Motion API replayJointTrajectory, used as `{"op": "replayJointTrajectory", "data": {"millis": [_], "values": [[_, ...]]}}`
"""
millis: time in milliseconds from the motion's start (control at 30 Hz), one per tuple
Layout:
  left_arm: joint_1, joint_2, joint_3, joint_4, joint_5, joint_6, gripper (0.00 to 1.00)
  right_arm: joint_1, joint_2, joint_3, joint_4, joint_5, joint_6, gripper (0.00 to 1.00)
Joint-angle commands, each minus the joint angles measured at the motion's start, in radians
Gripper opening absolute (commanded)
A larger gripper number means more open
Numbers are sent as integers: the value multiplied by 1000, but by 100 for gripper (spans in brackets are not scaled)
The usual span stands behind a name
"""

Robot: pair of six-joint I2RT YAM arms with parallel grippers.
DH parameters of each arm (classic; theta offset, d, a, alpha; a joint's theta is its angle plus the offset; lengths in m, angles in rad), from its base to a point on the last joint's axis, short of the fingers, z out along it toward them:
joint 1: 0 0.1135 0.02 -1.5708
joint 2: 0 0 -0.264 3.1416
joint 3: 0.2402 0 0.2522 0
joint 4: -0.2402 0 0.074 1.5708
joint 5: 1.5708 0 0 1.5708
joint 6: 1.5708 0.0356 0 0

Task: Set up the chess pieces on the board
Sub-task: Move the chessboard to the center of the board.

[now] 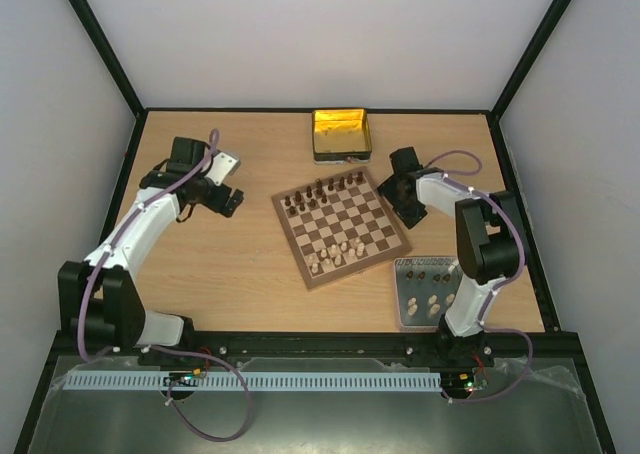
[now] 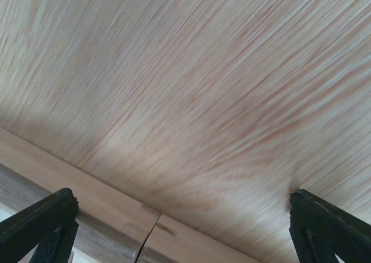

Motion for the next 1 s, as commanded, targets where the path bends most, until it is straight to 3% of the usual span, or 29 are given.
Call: {"op": "replayJointTrajectory", "data": {"millis": [0,167,333,633,967], "values": [[52,59,-37,58,-40,-26,100,75,-3,-68,1,-87,26,95],[112,139,-42,96,-56,-35,87,101,-46,-91,36,-94,-39,90],[122,146,-52,105,-37,-46,80,101,-71,-90,26,-25,-133,82],[122,140,-69,102,-3,-64,79,100,-48,-105,62,-62,-154,54],[122,153,-88,96,81,-42,79,119,-48,-189,134,-153,-189,50]]}}
